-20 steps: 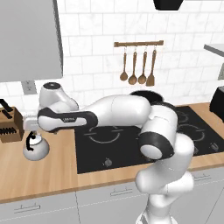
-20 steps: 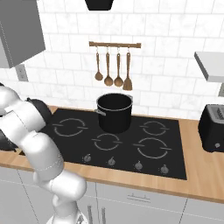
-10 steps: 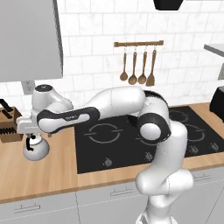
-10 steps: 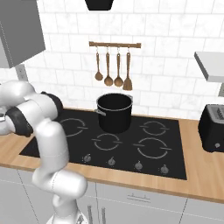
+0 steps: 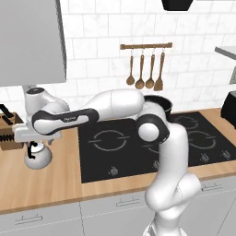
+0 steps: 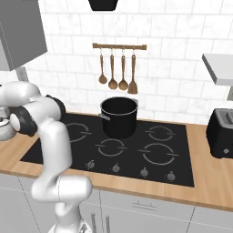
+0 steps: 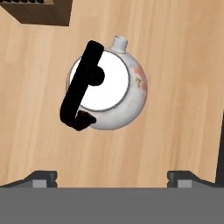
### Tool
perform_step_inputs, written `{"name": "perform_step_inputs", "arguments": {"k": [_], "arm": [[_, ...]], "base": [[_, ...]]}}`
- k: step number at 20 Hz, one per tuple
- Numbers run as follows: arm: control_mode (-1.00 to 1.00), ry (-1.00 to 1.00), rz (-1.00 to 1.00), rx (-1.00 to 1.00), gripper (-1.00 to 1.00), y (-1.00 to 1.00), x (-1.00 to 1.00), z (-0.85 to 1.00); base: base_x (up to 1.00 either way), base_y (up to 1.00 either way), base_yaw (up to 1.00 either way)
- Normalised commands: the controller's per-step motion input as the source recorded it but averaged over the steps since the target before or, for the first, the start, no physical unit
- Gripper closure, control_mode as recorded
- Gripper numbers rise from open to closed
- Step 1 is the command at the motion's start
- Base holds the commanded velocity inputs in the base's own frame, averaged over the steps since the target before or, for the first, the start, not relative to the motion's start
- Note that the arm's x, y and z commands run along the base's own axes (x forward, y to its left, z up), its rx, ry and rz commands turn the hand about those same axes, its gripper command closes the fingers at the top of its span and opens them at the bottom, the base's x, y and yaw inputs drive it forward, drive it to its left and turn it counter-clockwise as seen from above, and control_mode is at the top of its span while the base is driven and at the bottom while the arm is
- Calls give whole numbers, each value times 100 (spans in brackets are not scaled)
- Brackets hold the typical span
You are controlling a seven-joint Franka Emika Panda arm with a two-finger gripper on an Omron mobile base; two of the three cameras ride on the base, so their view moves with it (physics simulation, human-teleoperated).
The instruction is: Pick the kettle from the counter and place it on a stove burner. Then turn the burner on.
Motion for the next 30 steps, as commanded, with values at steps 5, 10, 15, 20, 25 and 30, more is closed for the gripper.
{"name": "perform_step_inputs", "arguments": {"k": [5, 10, 15, 20, 25, 30], "arm": [[-100, 1, 0, -1, -100, 0, 4, -16], [-100, 7, 0, 0, -100, 0, 16, -27], [-100, 7, 0, 0, -100, 3, 11, -17], [-100, 1, 0, -2, -100, 17, 4, 0], [-100, 0, 0, -1, -100, 14, 3, 0], [-100, 0, 0, 0, -100, 1, 7, -23]], "base": [[0, 0, 0], [0, 0, 0], [0, 0, 0], [0, 0, 0], [0, 0, 0], [0, 0, 0]]}}
